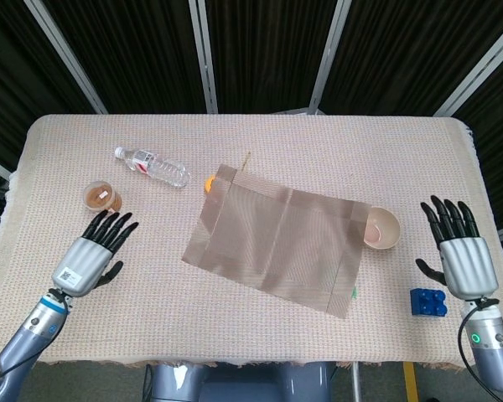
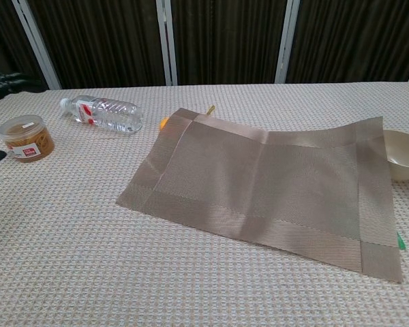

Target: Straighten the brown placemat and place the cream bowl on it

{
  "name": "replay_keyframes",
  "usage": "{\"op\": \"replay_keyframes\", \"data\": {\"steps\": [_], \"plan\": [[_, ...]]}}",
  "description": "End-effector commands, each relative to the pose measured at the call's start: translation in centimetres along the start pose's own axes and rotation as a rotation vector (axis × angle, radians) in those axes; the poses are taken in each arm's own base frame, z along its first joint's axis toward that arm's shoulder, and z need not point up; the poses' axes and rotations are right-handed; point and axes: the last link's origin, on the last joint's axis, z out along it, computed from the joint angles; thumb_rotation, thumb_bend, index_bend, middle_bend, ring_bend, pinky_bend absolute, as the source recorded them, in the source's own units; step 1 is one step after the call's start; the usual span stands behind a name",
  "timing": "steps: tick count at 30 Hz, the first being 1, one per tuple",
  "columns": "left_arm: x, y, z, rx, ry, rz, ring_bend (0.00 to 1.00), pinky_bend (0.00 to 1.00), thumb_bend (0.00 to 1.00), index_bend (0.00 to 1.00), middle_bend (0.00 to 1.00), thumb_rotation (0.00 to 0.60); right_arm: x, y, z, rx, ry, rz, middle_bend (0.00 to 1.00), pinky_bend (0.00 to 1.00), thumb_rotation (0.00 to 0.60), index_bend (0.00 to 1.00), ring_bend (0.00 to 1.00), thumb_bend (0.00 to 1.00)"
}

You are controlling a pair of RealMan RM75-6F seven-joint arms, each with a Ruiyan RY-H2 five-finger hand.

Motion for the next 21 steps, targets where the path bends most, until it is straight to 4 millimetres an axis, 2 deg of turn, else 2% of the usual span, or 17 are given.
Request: {"op": "replay_keyframes", "data": {"steps": [1,5,10,16,21], "plan": [[-1.4,1.1,3.3,-0.107,-0.016,0.005,0.0,0.0,0.42,0.14,0.0,0.6,0.5,0.3,-2.4,-0.084,-0.034,0.136,0.0,0.0,0.6,0.0,0.0,0.05],[-2.7,1.9,5.6,-0.142,-0.038,0.019,0.0,0.0,0.42,0.22,0.0,0.6,0.4,-0.4,-3.3,-0.102,-0.042,0.198,0.0,0.0,0.6,0.0,0.0,0.05],[-4.1,2.9,7.9,-0.158,-0.066,0.029,0.0,0.0,0.42,0.25,0.0,0.6,-0.4,-0.8,-4.1,-0.12,-0.039,0.228,0.0,0.0,0.6,0.0,0.0,0.05],[-5.9,3.6,9.8,-0.161,-0.117,0.017,0.0,0.0,0.42,0.25,0.0,0.6,-0.7,-0.4,-3.9,-0.131,-0.038,0.207,0.0,0.0,0.6,0.0,0.0,0.05],[-7.4,3.7,10.3,-0.156,-0.155,-0.004,0.0,0.0,0.39,0.25,0.0,0.6,-1.0,0.0,-3.6,-0.148,-0.04,0.213,0.0,0.0,0.6,0.0,0.0,0.05]]}}
